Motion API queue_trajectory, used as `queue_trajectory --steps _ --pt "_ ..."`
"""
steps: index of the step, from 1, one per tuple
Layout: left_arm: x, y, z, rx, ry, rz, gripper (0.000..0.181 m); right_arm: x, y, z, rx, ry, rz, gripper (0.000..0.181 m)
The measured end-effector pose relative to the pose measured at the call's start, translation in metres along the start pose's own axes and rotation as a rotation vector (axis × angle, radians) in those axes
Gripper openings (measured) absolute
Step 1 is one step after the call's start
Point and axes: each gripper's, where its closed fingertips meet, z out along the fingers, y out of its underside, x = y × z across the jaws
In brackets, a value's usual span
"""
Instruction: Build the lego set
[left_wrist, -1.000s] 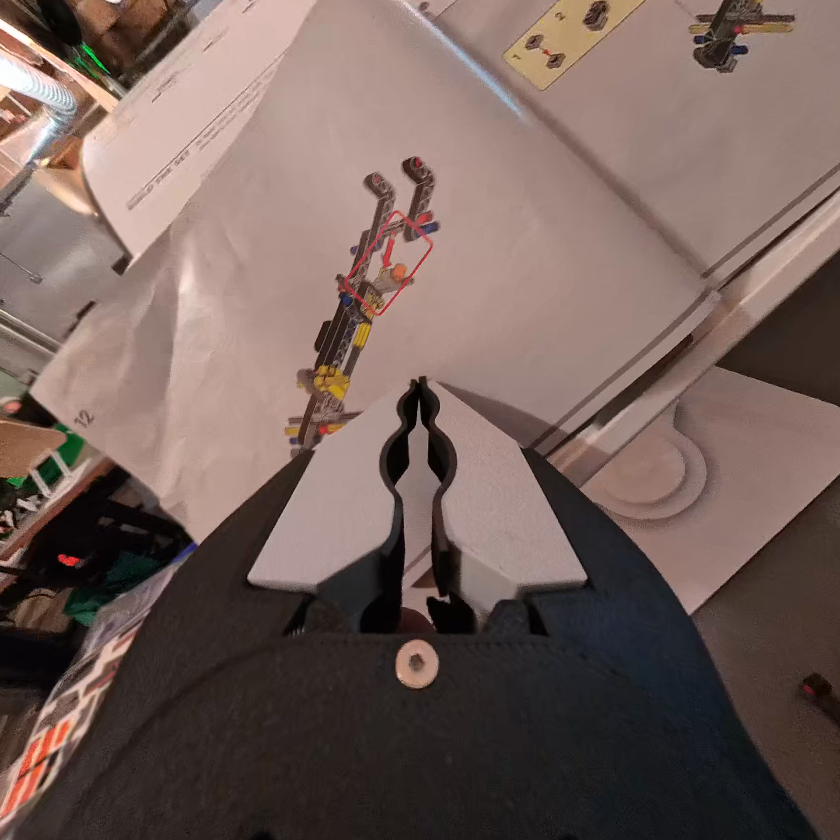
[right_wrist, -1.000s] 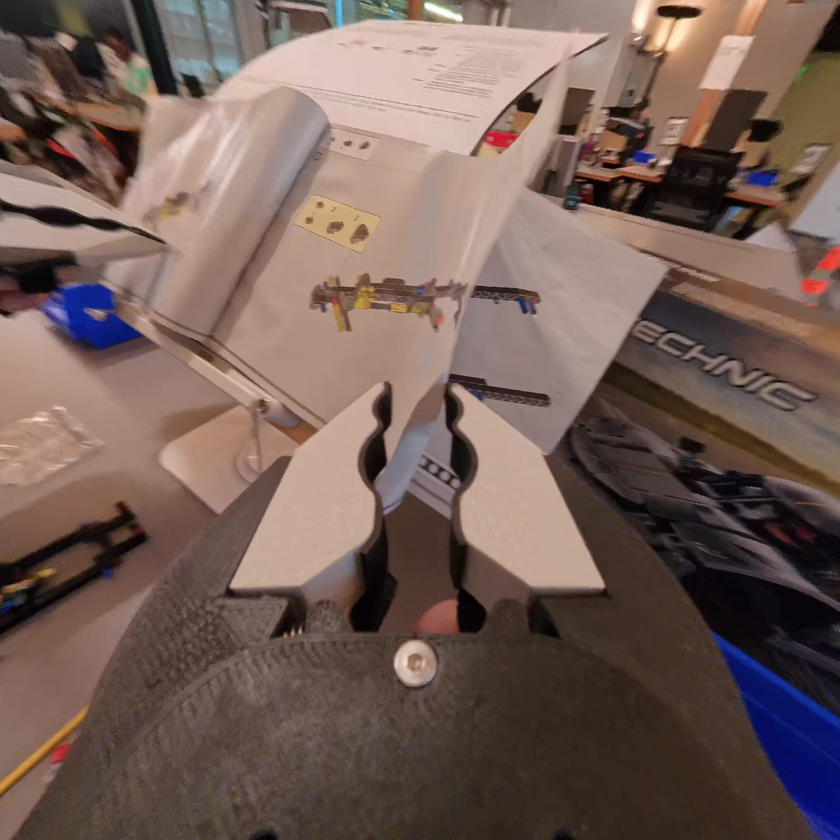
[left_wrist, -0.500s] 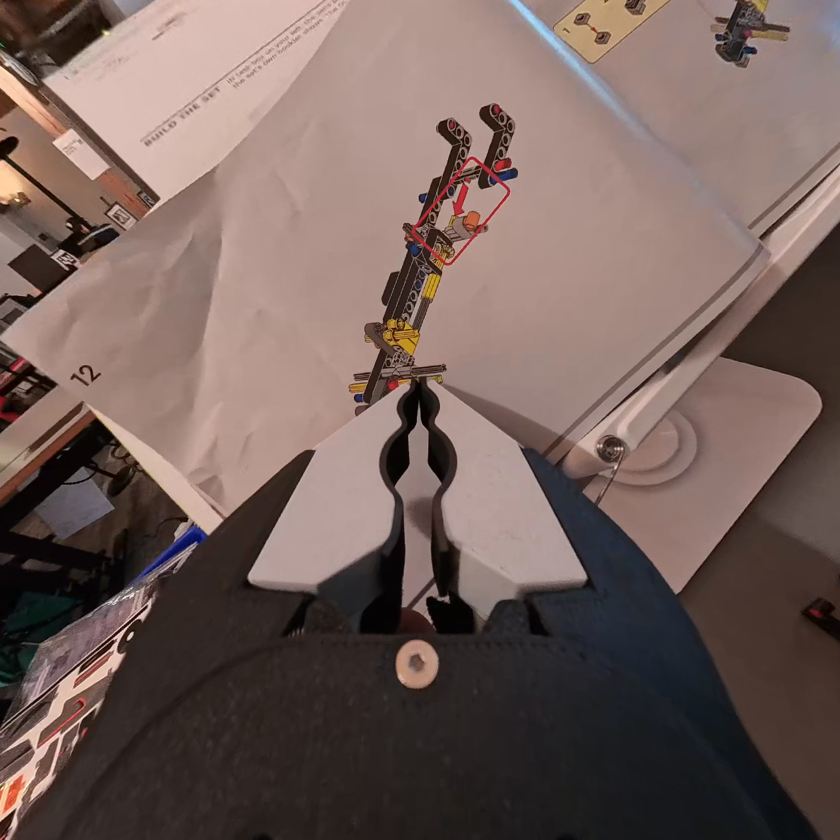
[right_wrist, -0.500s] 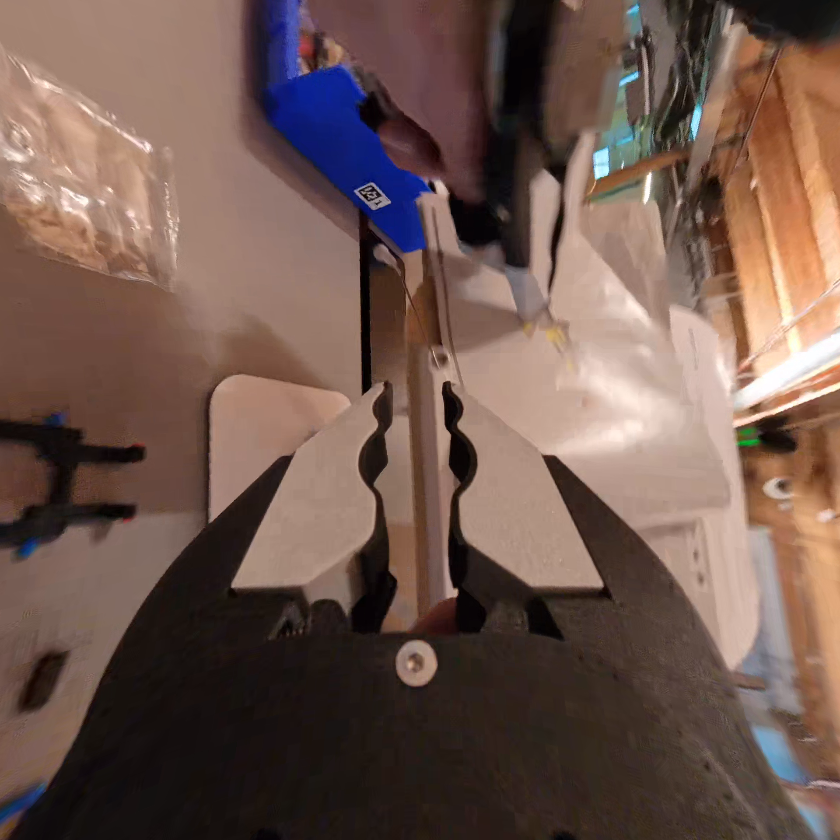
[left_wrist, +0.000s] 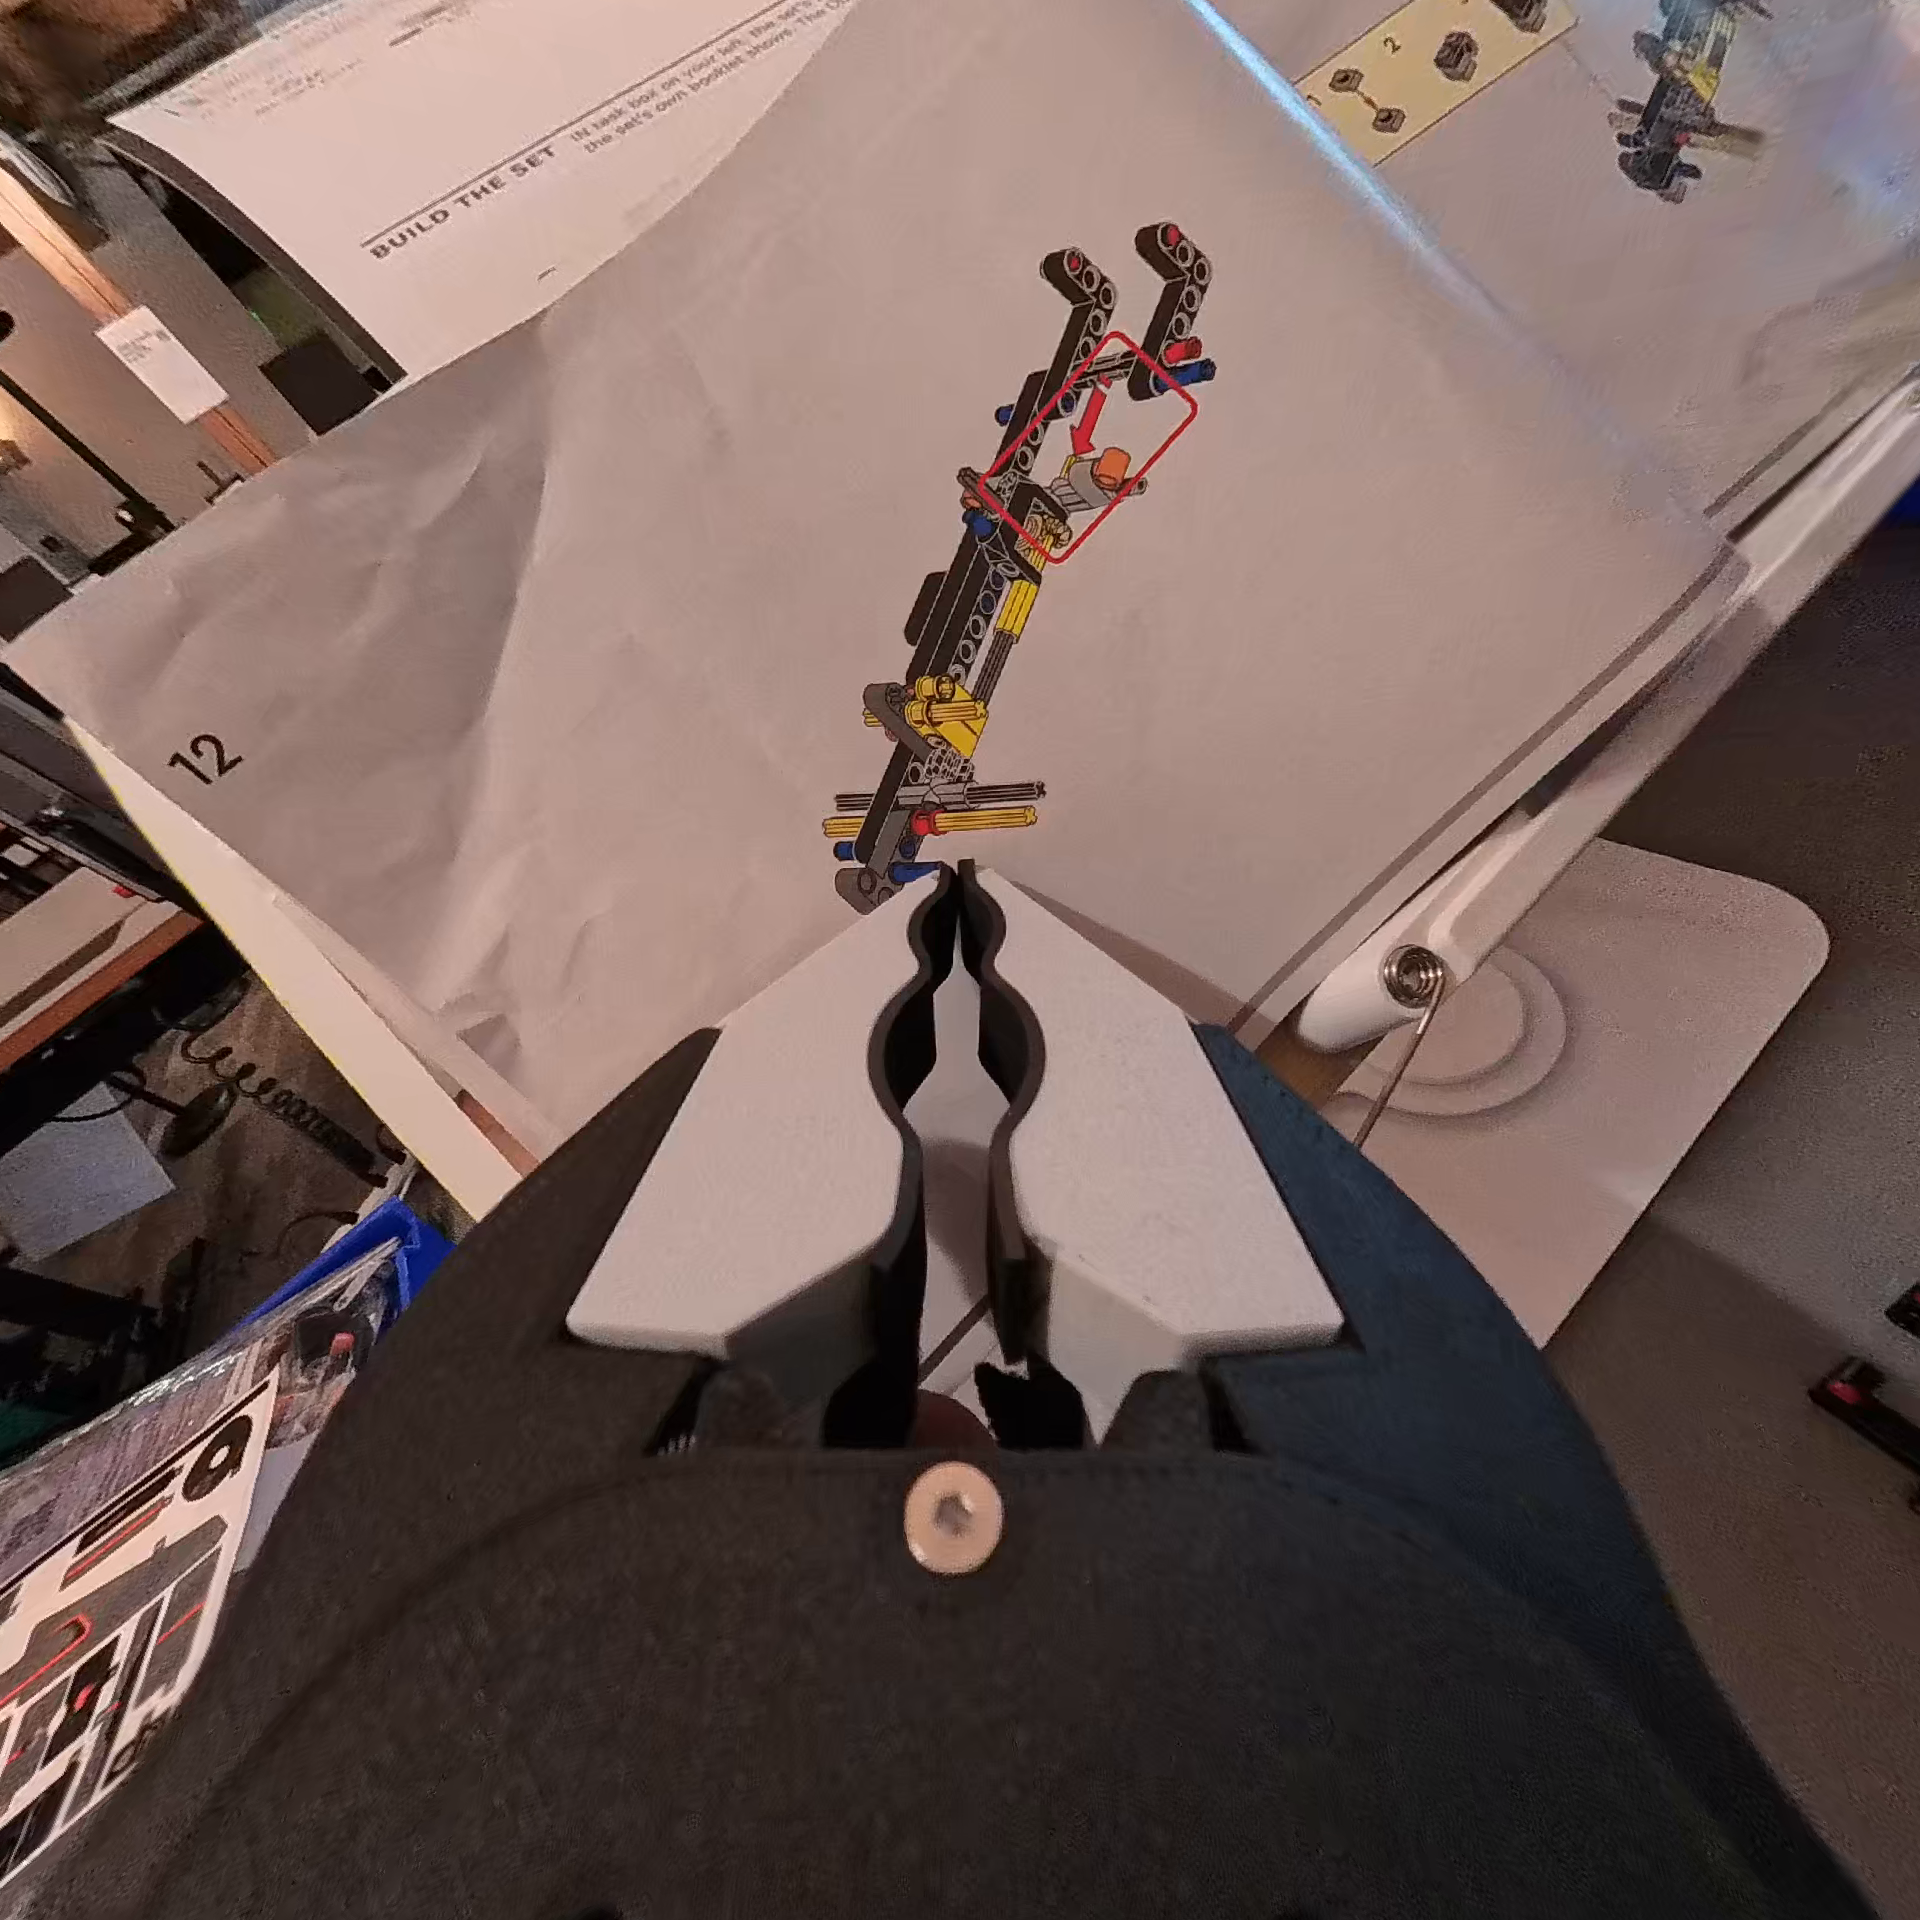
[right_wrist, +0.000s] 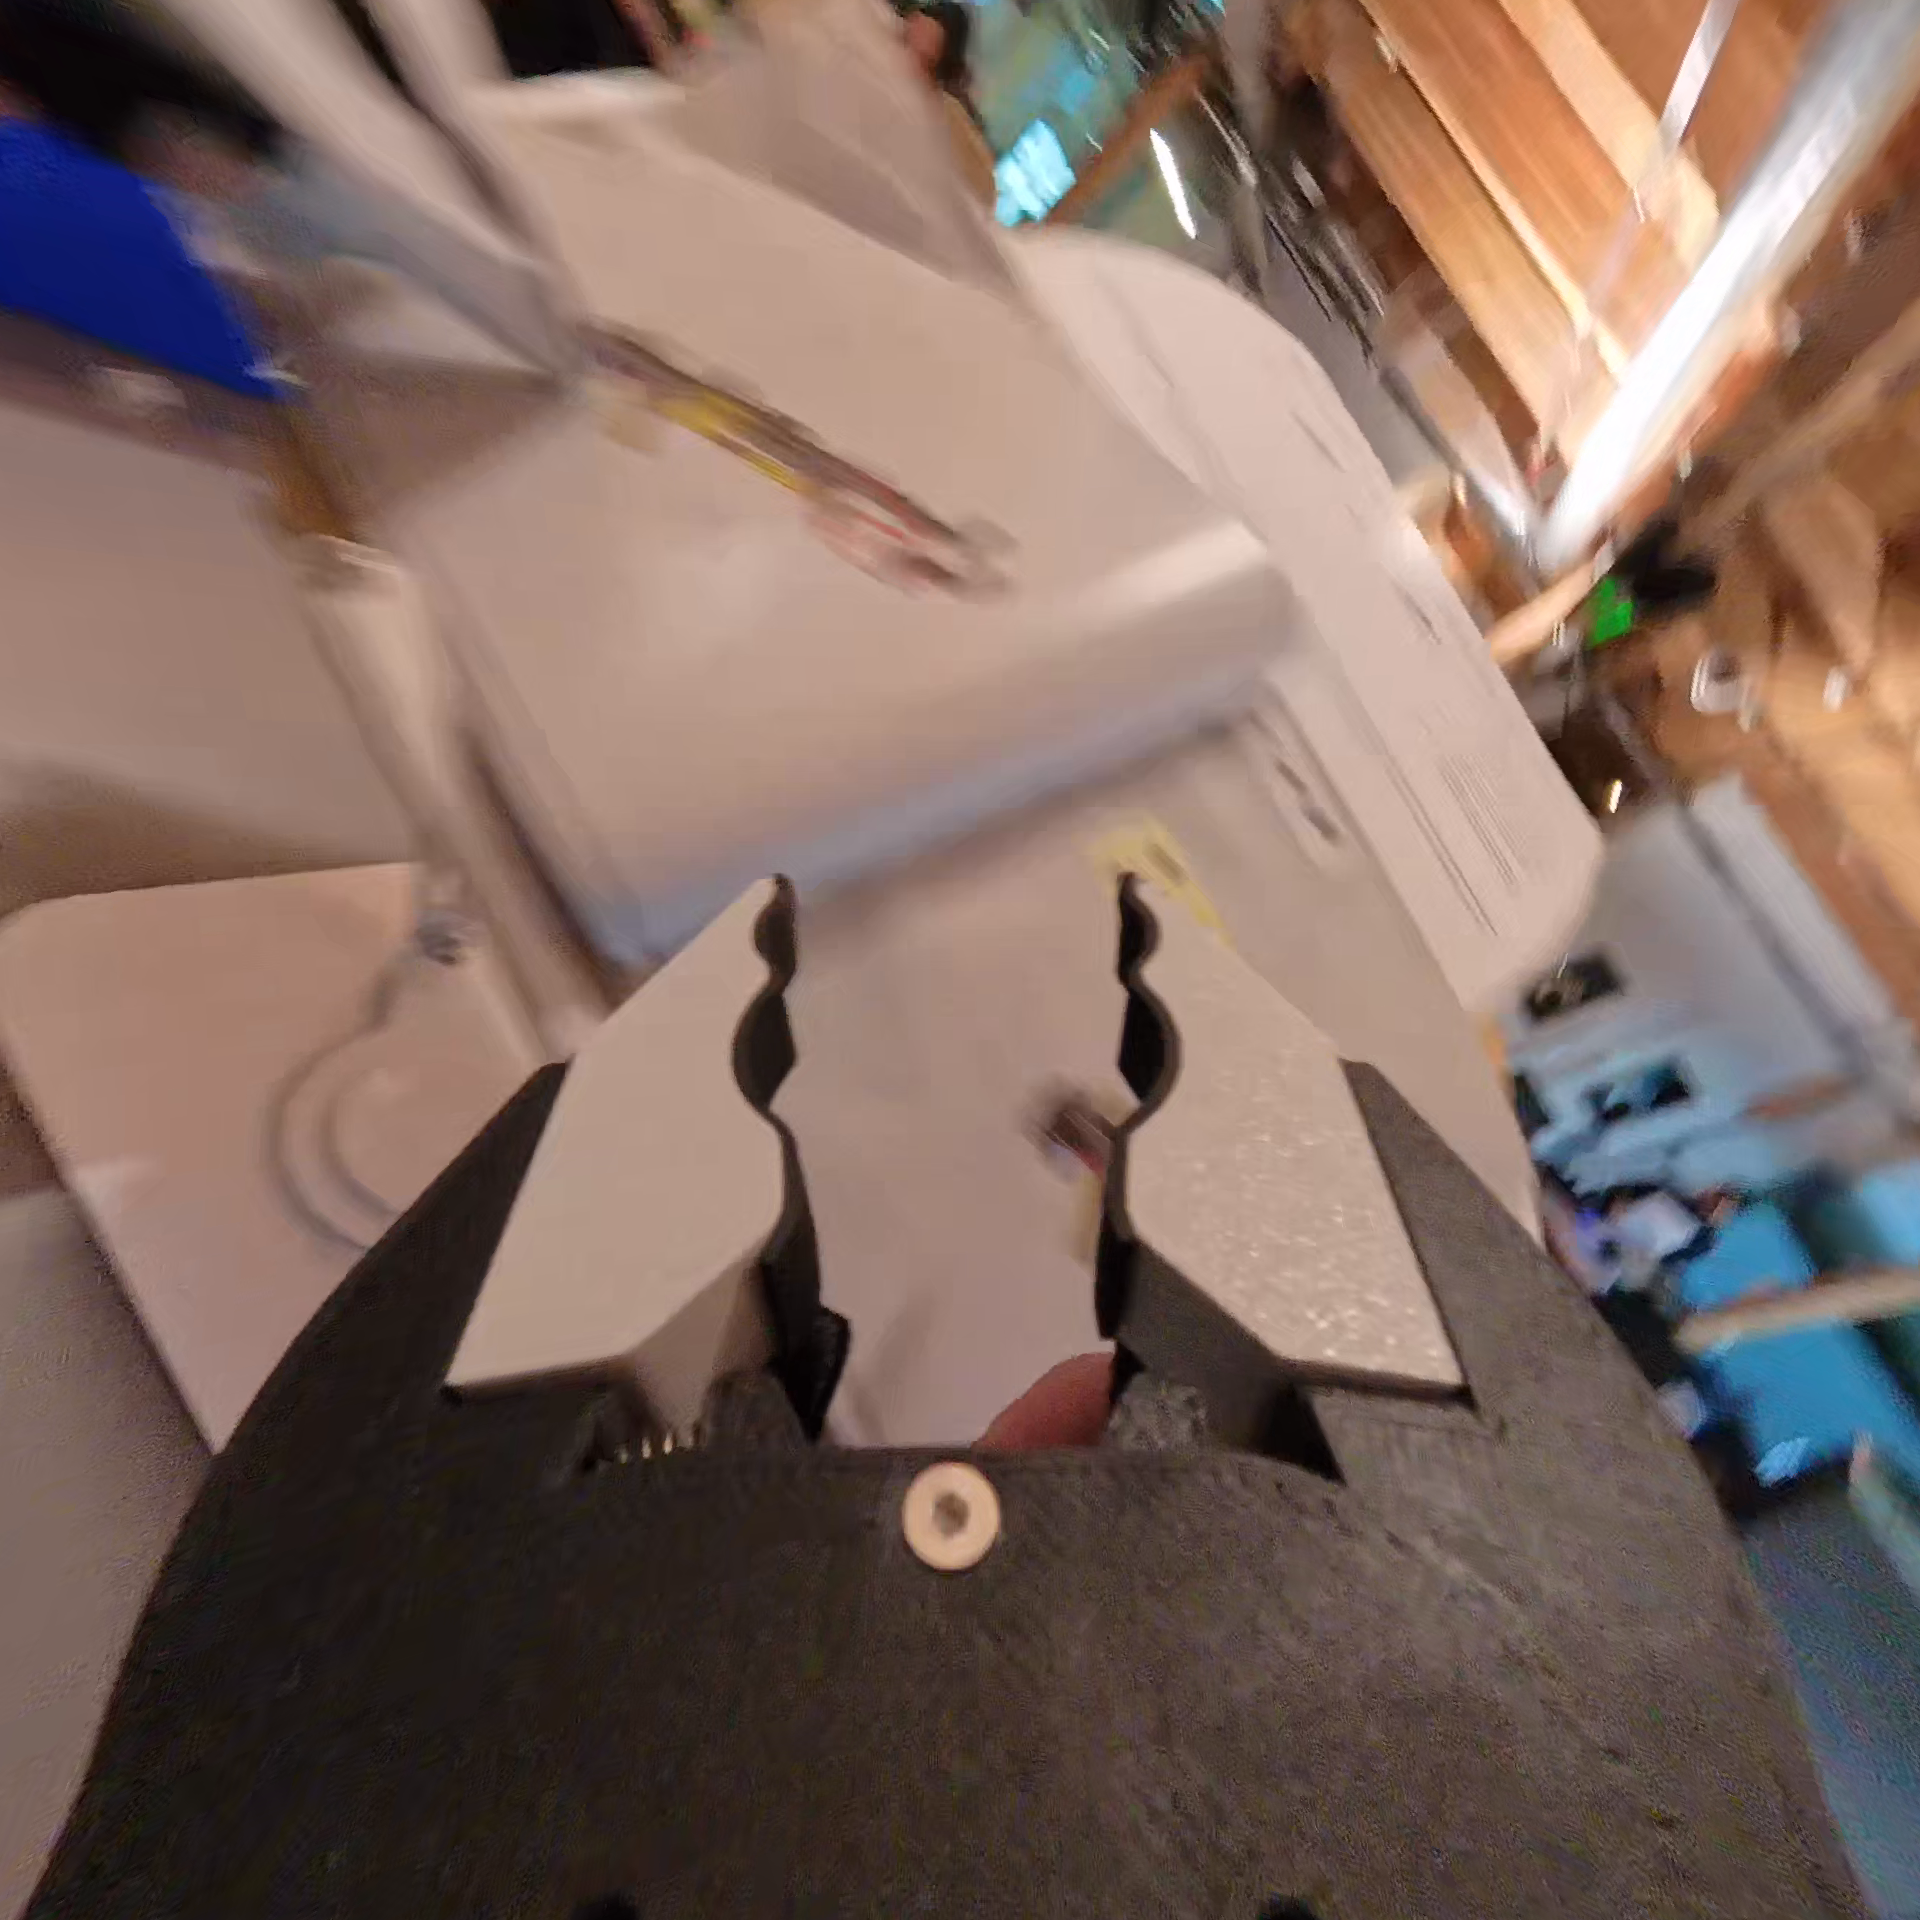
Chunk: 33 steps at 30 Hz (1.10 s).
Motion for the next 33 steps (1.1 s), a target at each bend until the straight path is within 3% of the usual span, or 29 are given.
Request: queue_trajectory --steps 2,5,8,9,11,17,24,28,31,33 --pt "0.0 0.0 0.0 -0.001 -0.005 0.001 0.0 0.062 0.044 -0.009 -0.057 0.016 0.205 0.079" --pt "0.0 0.0 0.0 -0.002 -0.012 -0.001 0.0 0.114 0.093 -0.01 -0.114 -0.012 0.408 0.098" --pt "0.0 0.0 0.0 -0.004 -0.019 -0.009 0.0 0.096 0.111 -0.002 -0.154 -0.214 0.513 0.092" --pt "0.0 0.0 0.0 -0.006 -0.021 -0.01 0.0 0.095 0.111 0.0 -0.138 -0.22 0.53 0.09" --pt "0.0 0.0 0.0 -0.012 -0.021 -0.007 0.0 0.099 0.112 -0.001 -0.131 -0.185 0.535 0.067" --pt "0.0 0.001 0.0 -0.023 -0.026 0.001 0.0 0.097 0.098 -0.013 -0.11 -0.096 0.401 0.014" --pt "-0.007 -0.009 -0.01 0.014 -0.096 0.01 0.005 0.073 0.043 -0.033 -0.047 -0.146 0.327 0.0" --pt "0.011 -0.063 -0.047 0.181 -0.183 0.069 0.032 0.053 -0.003 -0.036 0.052 -0.264 0.507 0.0" --pt "0.071 -0.099 -0.058 0.289 -0.164 0.164 0.067 0.041 -0.03 -0.031 0.105 -0.349 0.618 0.0" --pt "0.117 -0.107 -0.048 0.297 -0.144 0.275 0.09 0.036 -0.051 -0.03 0.156 -0.413 0.711 0.0"
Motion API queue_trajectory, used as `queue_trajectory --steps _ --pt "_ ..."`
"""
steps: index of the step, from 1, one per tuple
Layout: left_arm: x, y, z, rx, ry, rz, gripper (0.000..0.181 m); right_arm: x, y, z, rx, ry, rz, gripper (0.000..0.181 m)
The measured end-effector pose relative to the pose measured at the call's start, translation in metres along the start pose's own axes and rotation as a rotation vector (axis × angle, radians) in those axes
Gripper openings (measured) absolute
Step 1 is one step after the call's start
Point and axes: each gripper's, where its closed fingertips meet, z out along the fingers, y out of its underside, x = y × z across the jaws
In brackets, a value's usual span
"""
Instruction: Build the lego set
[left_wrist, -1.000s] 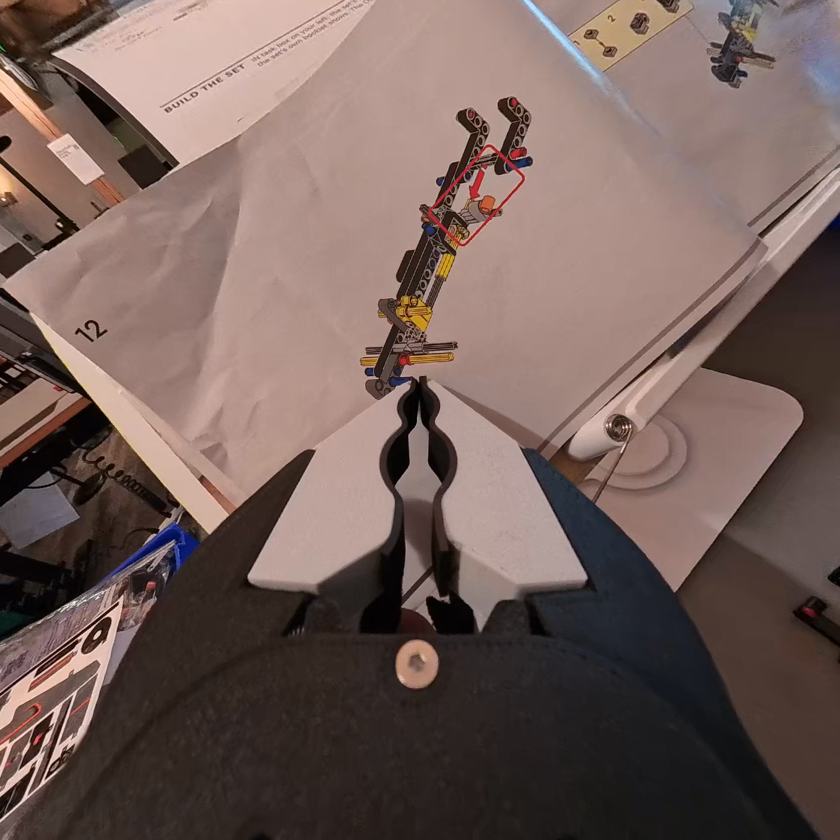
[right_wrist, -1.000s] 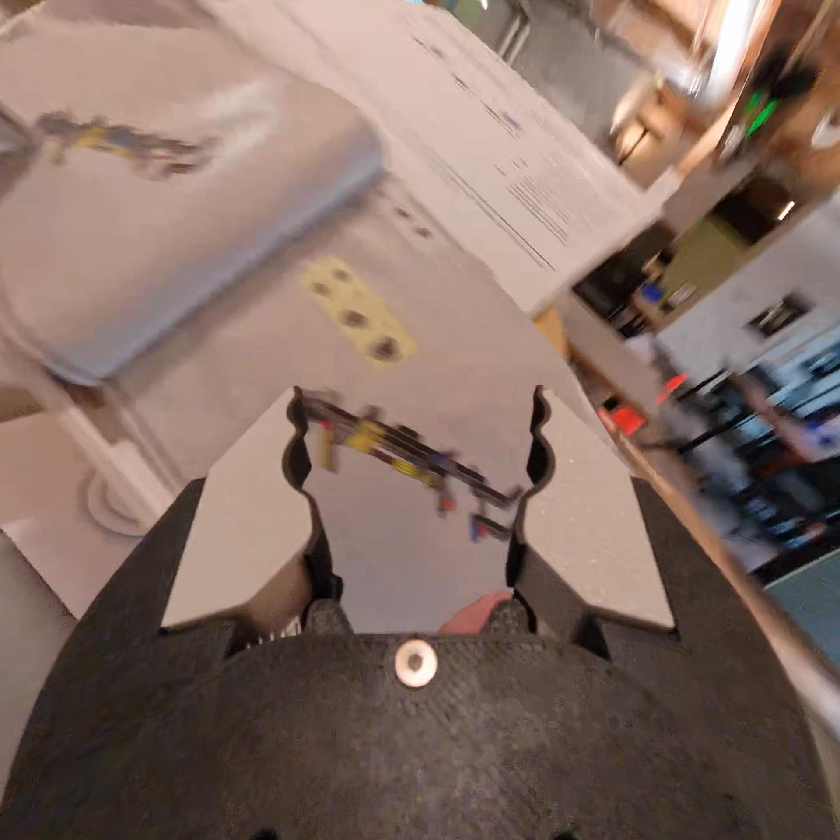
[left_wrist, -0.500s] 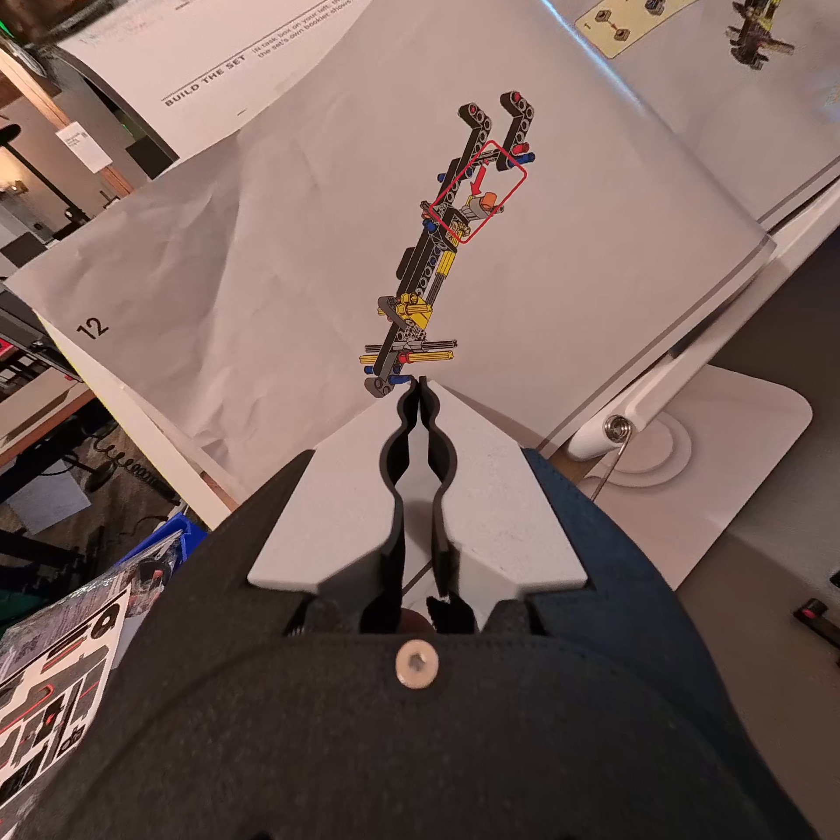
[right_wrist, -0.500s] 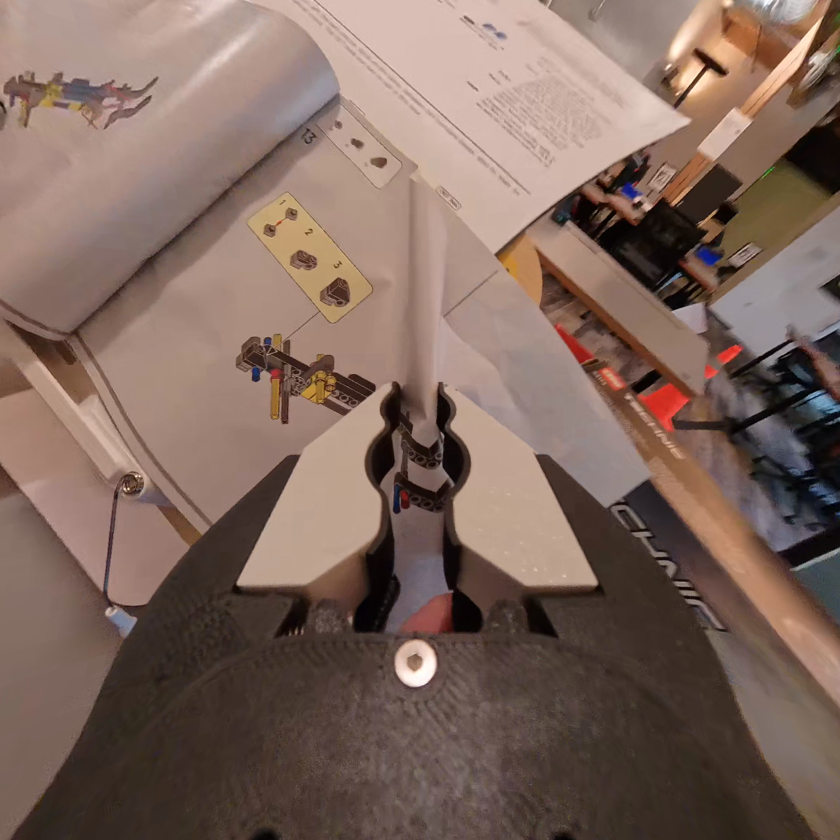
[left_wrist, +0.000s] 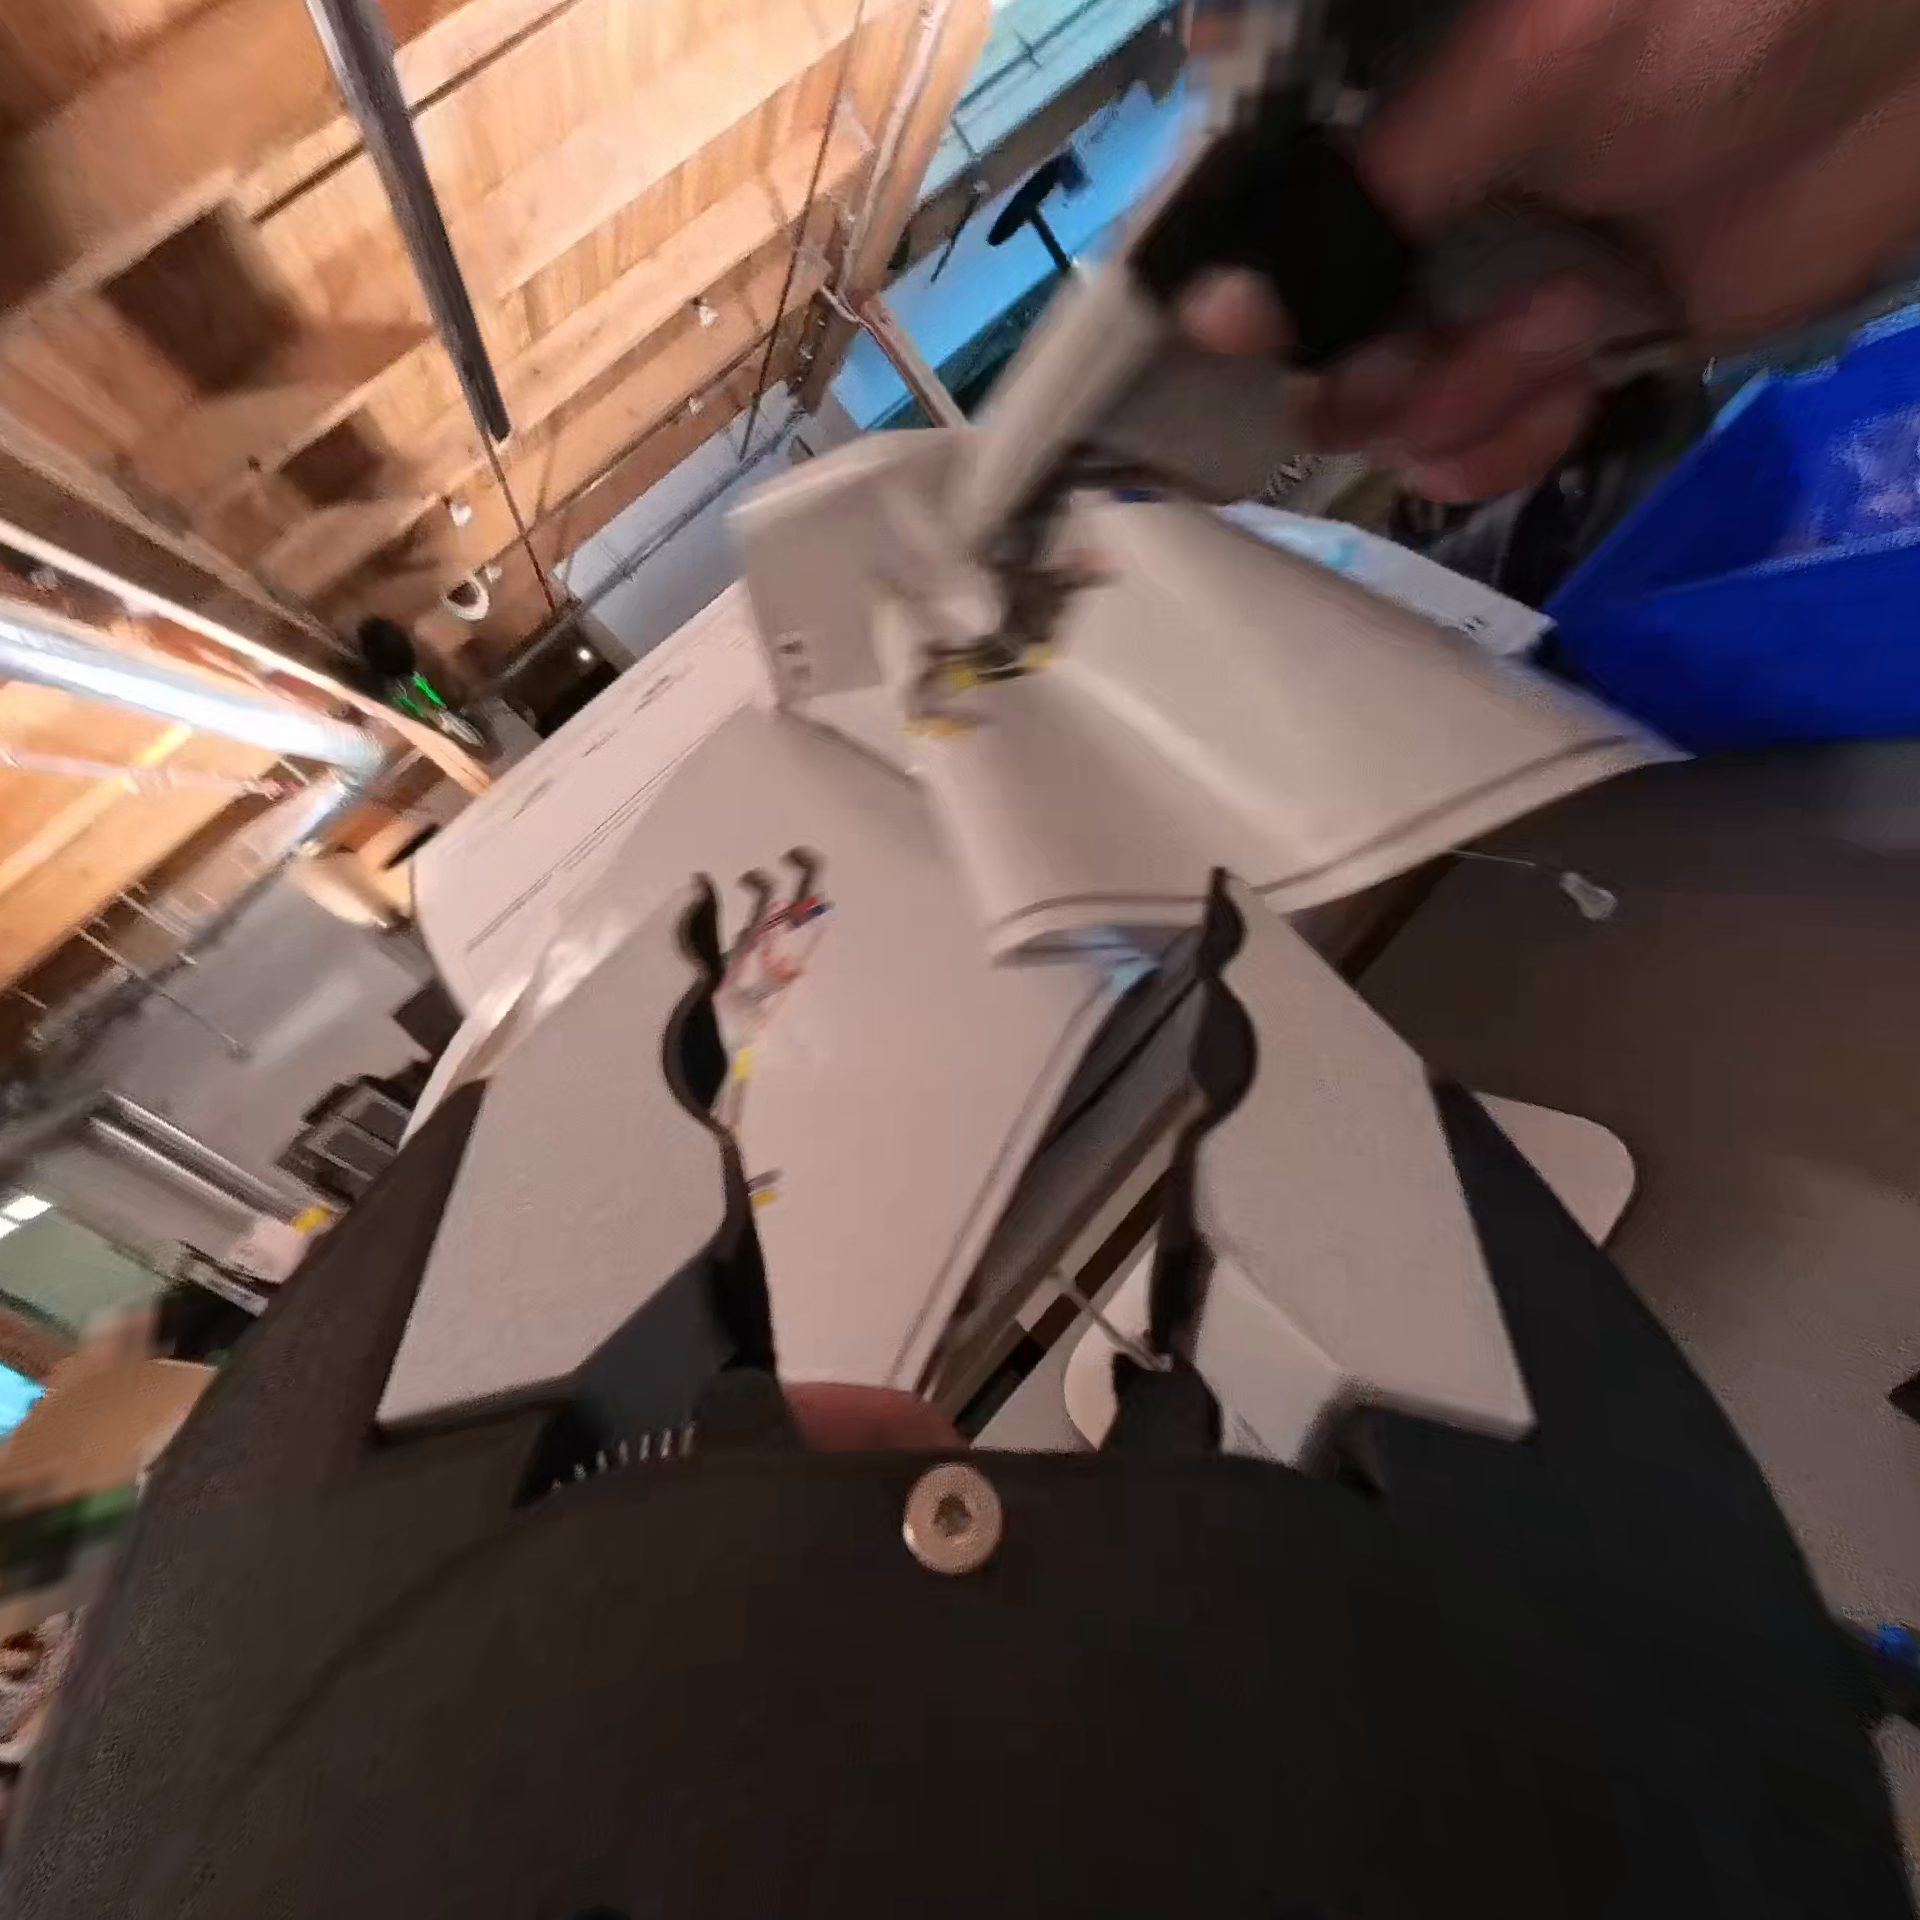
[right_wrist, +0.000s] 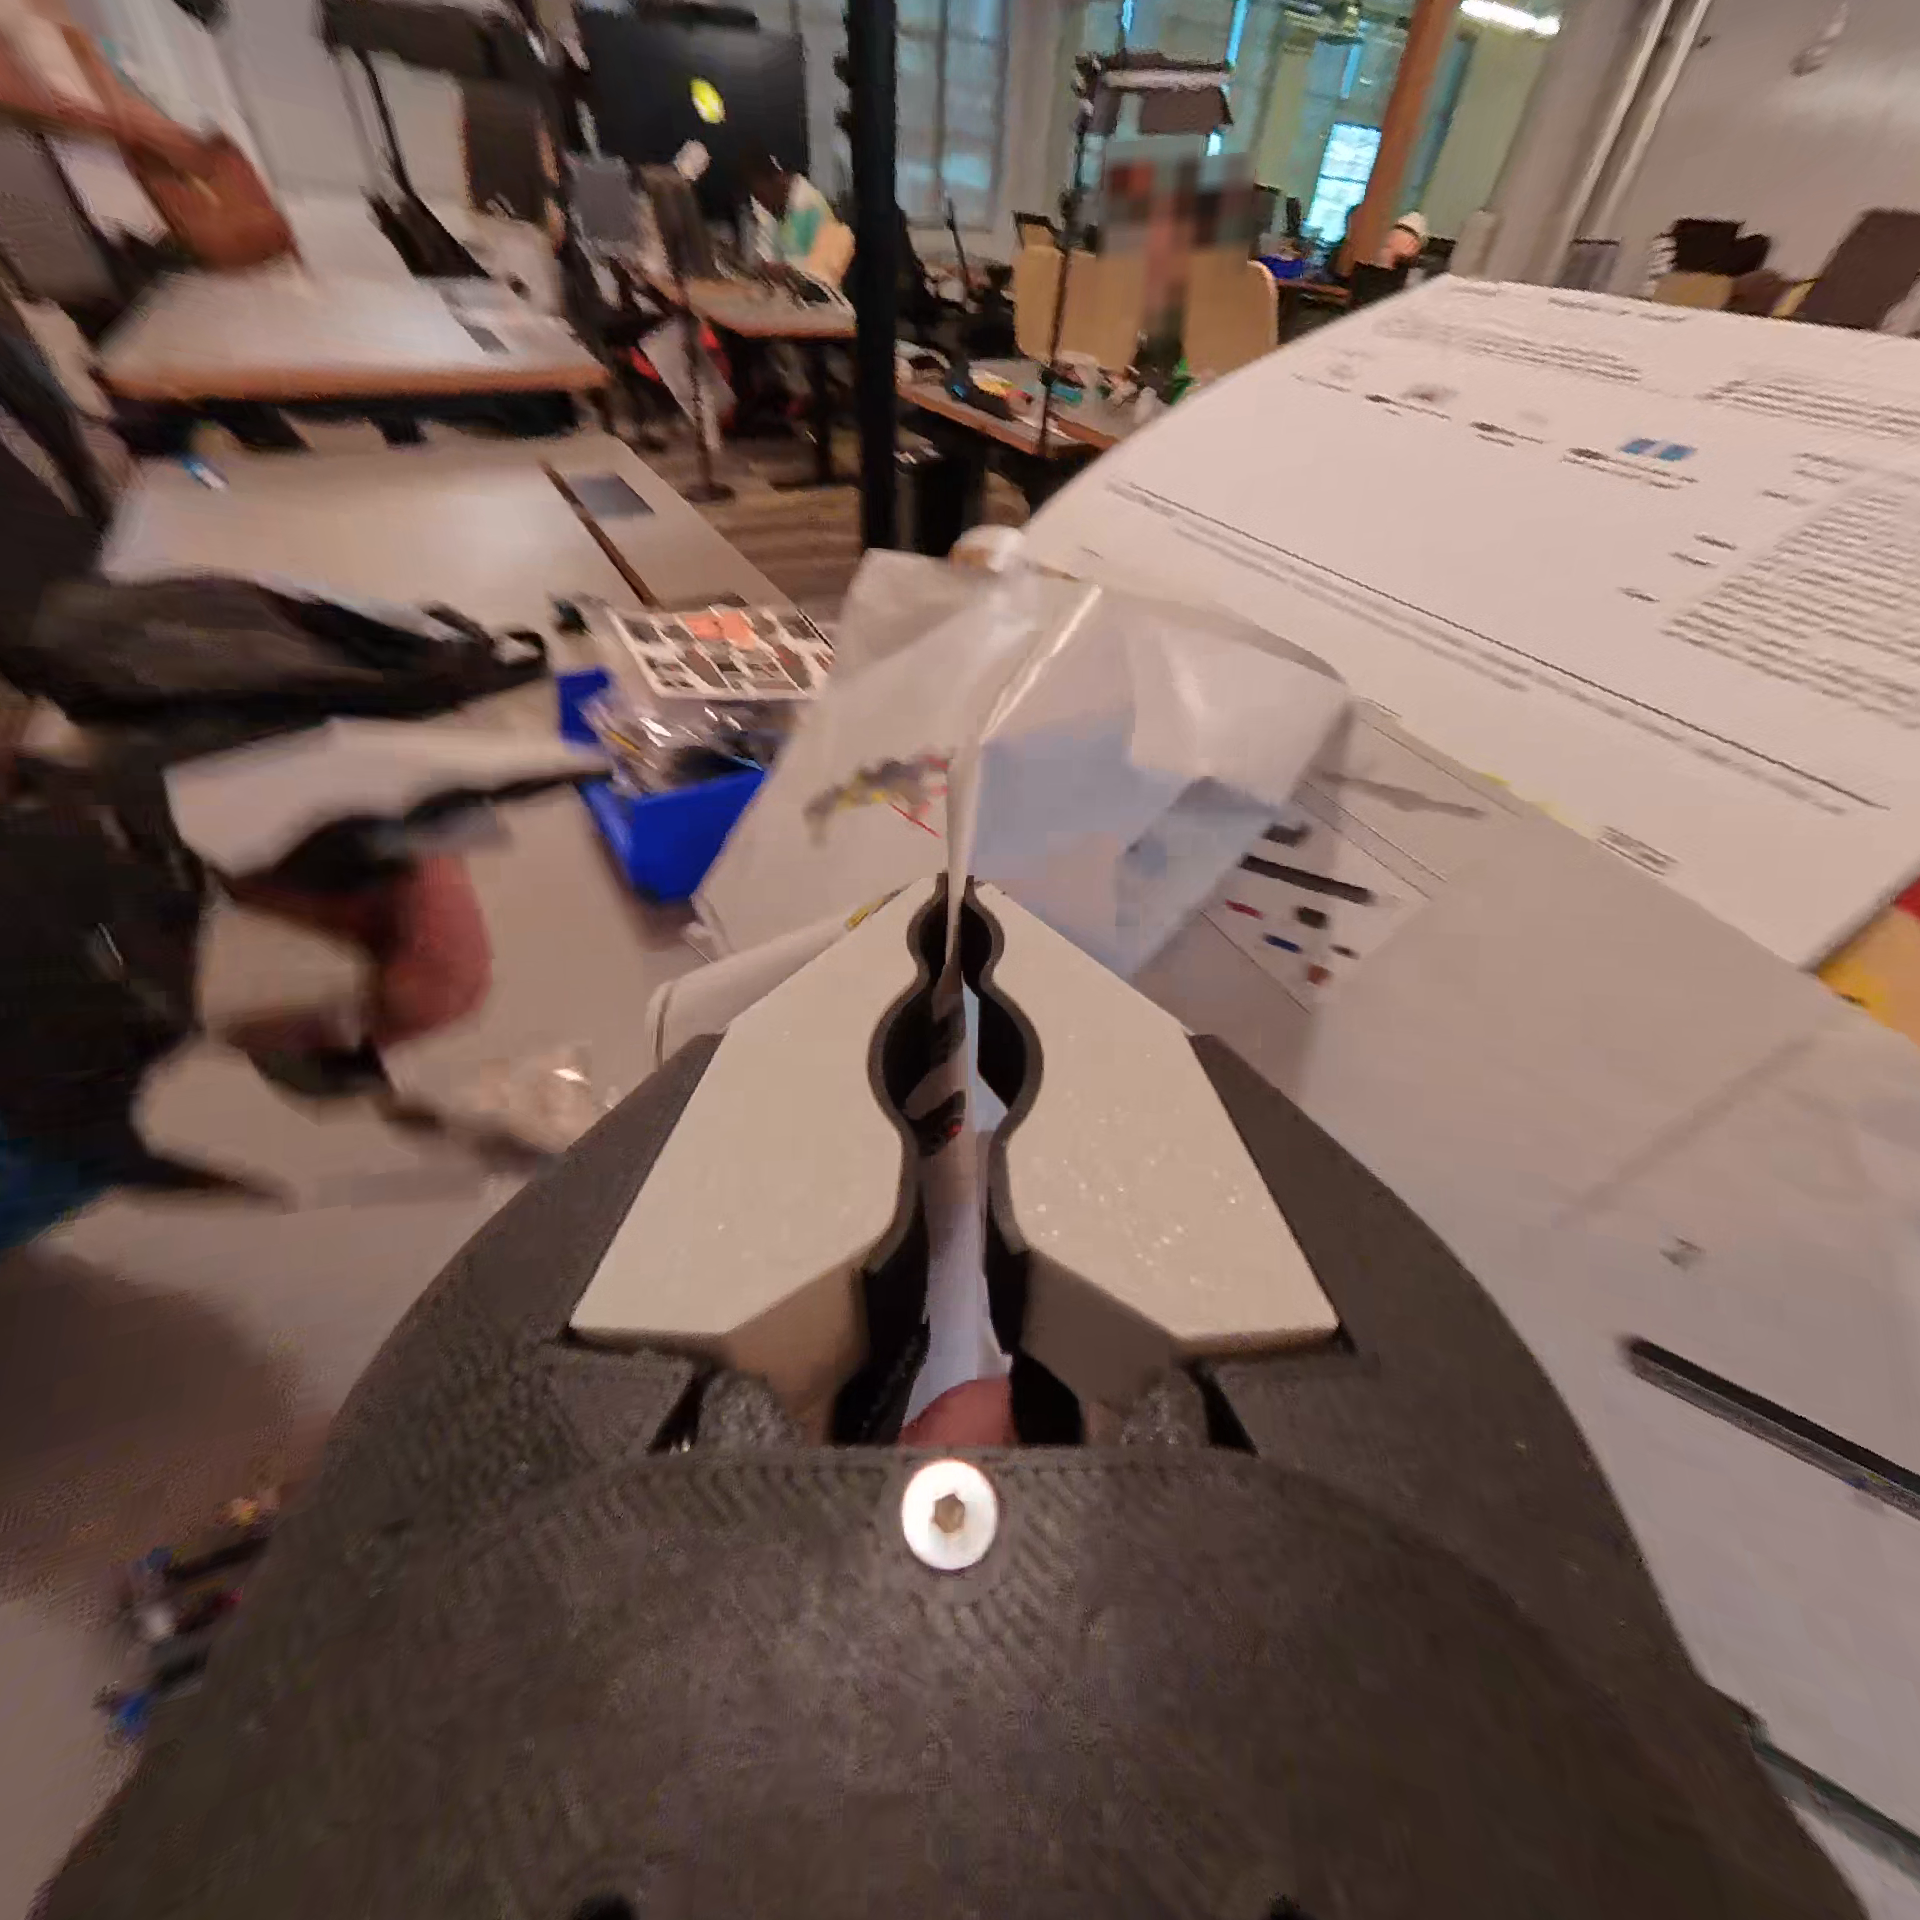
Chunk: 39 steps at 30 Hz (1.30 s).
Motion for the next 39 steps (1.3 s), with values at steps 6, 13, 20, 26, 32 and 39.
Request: queue_trajectory --steps 6,13,20,26,32,39 --pt "0.029 0.013 0.022 -0.051 -0.187 0.391 0.11 -0.014 -0.02 0.016 0.025 -0.087 0.097 0.0" --pt "-0.009 -0.008 0.009 0.076 -0.374 0.373 0.007 -0.019 -0.027 0.027 -0.018 -0.113 0.078 0.0" --pt "-0.046 0.014 0.001 0.083 -0.352 -0.102 0.0 -0.03 -0.068 0.001 0.169 -0.1 -0.077 0.057" --pt "-0.061 0.072 -0.004 0.084 -0.233 -0.705 0.0 -0.017 -0.031 0.019 0.065 -0.012 -0.282 0.043" --pt "-0.06 0.11 -0.001 0.083 -0.14 -0.969 0.012 -0.013 0.032 0.098 -0.199 0.098 -0.635 0.023" --pt "-0.093 0.166 -0.02 0.041 -0.197 -1.114 0.056 -0.005 0.053 0.129 -0.334 0.15 -0.72 0.016"
